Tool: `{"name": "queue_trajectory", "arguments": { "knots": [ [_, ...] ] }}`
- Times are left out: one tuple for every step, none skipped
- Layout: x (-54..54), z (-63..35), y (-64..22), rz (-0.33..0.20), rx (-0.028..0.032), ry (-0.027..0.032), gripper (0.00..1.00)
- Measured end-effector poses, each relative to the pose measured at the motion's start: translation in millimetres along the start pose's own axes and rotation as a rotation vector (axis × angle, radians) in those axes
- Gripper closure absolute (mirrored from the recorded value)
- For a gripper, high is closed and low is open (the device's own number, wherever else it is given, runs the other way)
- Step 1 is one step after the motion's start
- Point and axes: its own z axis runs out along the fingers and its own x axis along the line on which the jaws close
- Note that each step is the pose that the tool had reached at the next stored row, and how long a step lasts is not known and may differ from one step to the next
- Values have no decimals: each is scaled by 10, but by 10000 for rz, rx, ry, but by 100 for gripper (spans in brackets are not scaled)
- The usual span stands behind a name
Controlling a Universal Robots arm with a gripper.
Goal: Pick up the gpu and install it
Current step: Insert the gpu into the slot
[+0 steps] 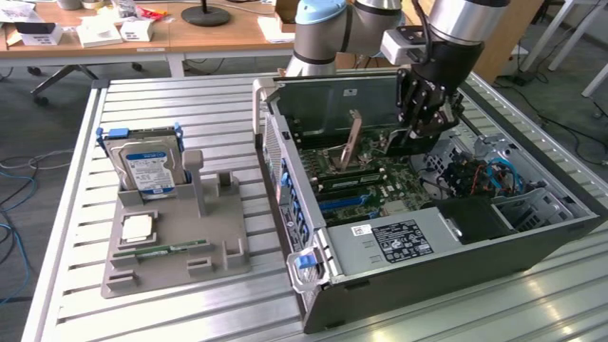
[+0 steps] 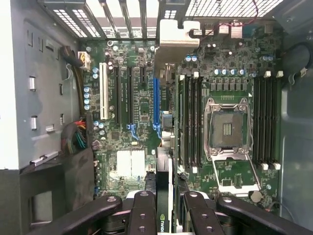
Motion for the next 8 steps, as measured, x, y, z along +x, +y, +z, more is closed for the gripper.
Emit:
{"name": "queue_trajectory", "arguments": {
  "knots": [
    [0, 10, 3, 0, 7, 0, 73],
    [1, 20, 5, 0, 14, -1, 73],
    [1, 30, 7, -1, 18, 0, 73],
    [1, 42, 10, -1, 23, -1, 73],
    [2, 53, 11, -1, 26, -1, 73],
    [2, 64, 13, -1, 29, -1, 73],
    [3, 74, 16, -1, 31, -1, 73],
    [3, 85, 18, -1, 33, -1, 73]
  ]
}}
